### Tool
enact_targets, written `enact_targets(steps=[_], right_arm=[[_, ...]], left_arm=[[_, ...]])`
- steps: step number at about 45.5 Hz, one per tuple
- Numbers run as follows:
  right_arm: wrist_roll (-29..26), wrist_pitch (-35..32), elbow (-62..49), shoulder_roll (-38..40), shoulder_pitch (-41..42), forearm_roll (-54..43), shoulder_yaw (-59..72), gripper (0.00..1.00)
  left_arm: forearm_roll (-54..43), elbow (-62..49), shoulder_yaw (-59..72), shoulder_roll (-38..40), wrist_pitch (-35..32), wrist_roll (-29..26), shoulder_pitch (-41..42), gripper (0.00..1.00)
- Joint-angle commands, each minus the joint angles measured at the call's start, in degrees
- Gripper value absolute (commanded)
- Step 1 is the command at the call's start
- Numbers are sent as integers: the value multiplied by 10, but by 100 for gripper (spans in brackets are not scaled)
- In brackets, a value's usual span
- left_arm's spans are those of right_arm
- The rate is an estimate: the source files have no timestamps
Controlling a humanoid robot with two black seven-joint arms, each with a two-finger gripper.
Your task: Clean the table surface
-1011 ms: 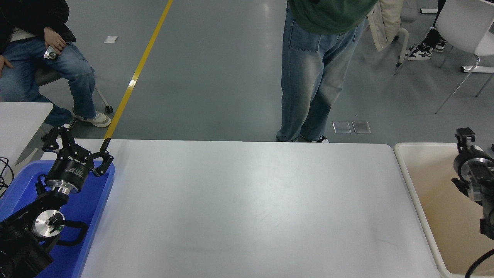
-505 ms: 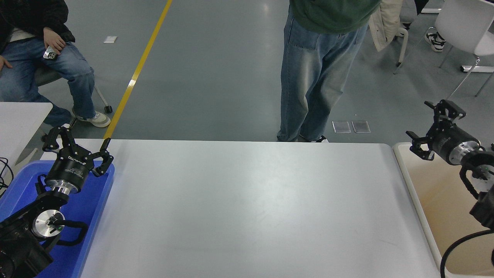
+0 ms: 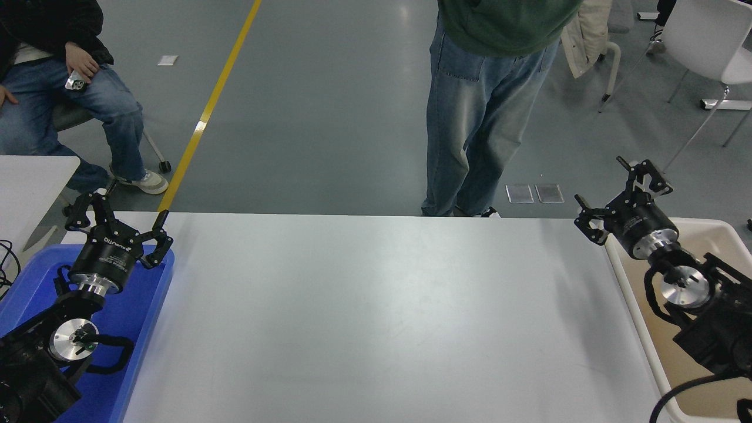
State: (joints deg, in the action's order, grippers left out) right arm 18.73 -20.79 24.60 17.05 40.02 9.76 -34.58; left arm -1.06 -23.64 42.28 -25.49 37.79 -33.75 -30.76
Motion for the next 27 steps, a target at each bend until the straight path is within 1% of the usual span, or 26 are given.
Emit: enact_targets(steps=[1, 9, 15, 19, 25, 27], right_arm=[[21, 40, 34, -30, -31, -32, -12, 100], [23, 65, 14, -36, -28, -33, -22, 100], [27, 66, 1, -47, -29, -33, -23, 100], [48, 60, 4, -47, -37, -33, -22, 100], [100, 58, 7, -47, -43, -34, -12, 100], [108, 58, 7, -47, -43, -35, -8, 100]], left_arm=[[0, 0, 0, 0, 0, 0, 0, 100], [0, 0, 0, 1, 0, 0, 0, 100], [0, 0, 0, 1, 0, 0, 0, 100], [0, 0, 0, 0, 0, 0, 0, 100], [0, 0, 0, 0, 0, 0, 0, 100], [0, 0, 0, 0, 0, 0, 0, 100]])
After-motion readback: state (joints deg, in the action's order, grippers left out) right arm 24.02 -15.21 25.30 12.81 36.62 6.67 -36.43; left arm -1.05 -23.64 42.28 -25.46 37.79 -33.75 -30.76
